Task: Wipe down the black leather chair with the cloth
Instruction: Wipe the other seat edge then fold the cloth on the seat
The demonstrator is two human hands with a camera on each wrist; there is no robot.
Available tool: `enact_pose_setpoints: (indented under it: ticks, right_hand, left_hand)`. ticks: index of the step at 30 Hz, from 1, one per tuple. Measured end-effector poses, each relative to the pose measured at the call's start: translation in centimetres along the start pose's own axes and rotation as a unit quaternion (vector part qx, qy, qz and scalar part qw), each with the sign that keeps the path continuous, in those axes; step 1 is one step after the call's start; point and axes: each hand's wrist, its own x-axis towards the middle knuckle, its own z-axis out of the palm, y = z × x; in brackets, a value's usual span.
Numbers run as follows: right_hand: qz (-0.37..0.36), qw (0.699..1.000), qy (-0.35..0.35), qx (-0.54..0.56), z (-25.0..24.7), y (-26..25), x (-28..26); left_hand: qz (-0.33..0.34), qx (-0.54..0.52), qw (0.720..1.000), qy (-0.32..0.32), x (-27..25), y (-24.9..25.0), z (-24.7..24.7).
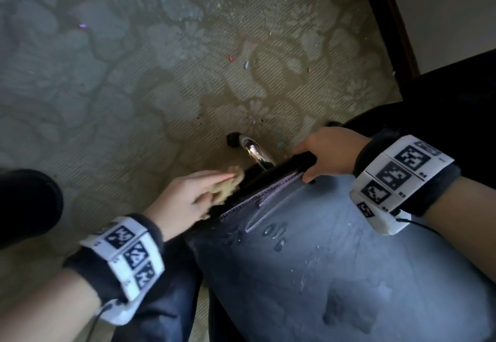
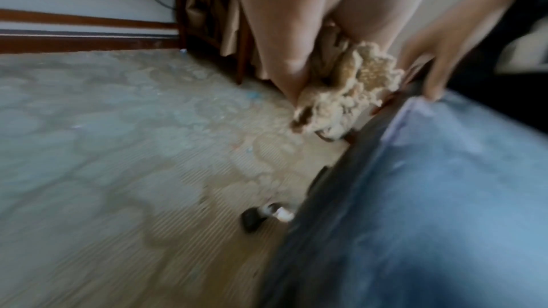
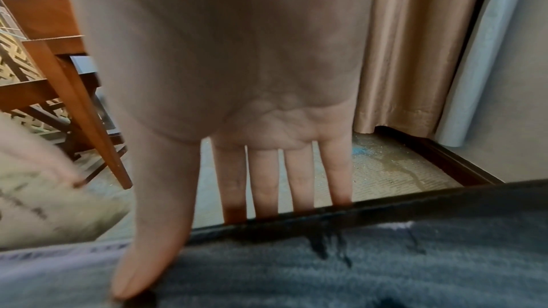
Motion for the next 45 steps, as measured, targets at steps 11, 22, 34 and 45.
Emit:
enact_pose_setpoints:
  ticks: [11,22,34,45]
  right_hand:
    - [-0.015,0.998,-0.033,-0.055,-0.9,1.3,-0.5]
    - [-0.014,1.0,-0.004,-0.019,-0.3,1.3,0.1]
    - [-0.018,1.0,-0.005,0.012,0.4,3.2,-0.2]
    - [-0.043,0.998,0.035,0.029,-0.2,-0.3,-0.5]
  left_hand:
    - [0.184,0.075,0.979,-0.055,1.8,0.6,3.9]
    - [0.215,0.113,0.97,-0.02,5.4,5.1,3.1]
    - [0.231,0.144,0.957,-0.104,0.2,0.8,3.6]
    - [0.224,0.144,0.962,-0.064,0.2,0.9,1.7]
